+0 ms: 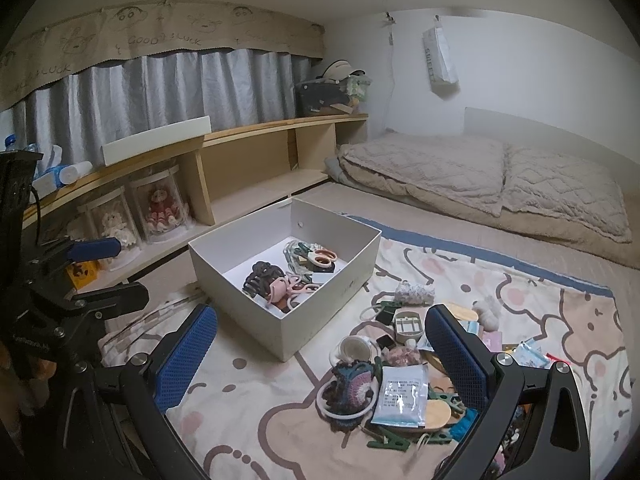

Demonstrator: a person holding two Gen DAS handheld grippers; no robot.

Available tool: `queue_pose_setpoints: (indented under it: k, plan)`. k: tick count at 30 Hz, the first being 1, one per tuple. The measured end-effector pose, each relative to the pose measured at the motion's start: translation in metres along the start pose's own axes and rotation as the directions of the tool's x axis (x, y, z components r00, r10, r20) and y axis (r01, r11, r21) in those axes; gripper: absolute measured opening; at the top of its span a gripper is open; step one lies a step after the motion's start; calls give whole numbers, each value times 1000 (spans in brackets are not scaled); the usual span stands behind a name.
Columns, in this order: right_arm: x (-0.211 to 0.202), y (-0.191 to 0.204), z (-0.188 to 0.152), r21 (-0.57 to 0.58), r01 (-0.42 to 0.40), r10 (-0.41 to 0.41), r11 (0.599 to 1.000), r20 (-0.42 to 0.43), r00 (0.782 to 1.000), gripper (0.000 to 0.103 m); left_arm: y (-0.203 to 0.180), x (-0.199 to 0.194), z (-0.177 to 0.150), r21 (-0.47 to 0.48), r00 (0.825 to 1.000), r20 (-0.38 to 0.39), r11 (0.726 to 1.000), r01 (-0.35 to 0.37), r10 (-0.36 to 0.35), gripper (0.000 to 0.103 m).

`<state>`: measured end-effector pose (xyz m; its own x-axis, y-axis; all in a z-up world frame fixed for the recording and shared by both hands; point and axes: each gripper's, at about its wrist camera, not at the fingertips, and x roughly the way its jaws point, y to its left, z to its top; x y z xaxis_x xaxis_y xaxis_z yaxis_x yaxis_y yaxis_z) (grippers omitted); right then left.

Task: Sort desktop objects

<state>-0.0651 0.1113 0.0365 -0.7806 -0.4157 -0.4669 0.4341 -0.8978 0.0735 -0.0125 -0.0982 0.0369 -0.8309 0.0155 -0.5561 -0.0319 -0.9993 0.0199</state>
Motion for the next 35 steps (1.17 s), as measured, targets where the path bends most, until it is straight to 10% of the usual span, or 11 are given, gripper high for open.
queue_pose_setpoints:
  k: [35]
  plan:
    - [-3, 3, -2, -7, -2, 2, 1000, 0, 1000, 103, -2, -2, -4, 9, 1000, 5, 1000, -3, 3, 103]
